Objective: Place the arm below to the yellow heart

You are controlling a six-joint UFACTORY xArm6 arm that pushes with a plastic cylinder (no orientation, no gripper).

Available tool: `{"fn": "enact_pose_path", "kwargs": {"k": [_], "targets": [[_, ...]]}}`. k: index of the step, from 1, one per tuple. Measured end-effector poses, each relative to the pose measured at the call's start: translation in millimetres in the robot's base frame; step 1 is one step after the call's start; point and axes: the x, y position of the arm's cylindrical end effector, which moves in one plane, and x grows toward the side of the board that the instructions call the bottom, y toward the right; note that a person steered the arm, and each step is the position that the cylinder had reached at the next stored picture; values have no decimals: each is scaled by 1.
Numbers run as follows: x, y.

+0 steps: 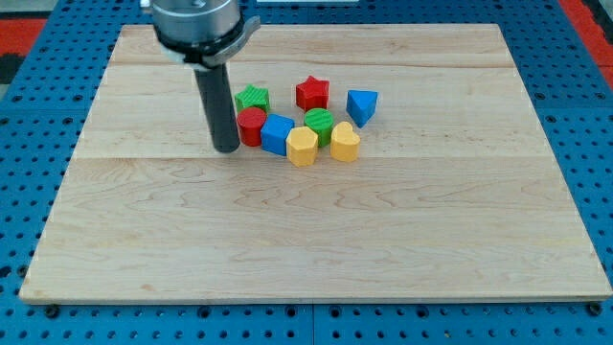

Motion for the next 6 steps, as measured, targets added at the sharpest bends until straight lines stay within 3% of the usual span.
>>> {"fn": "enact_pose_path", "kwargs": {"k": [1,2,3,4,6], "targets": [[57,13],[78,119],[57,162],[16,152],[34,146]]}}
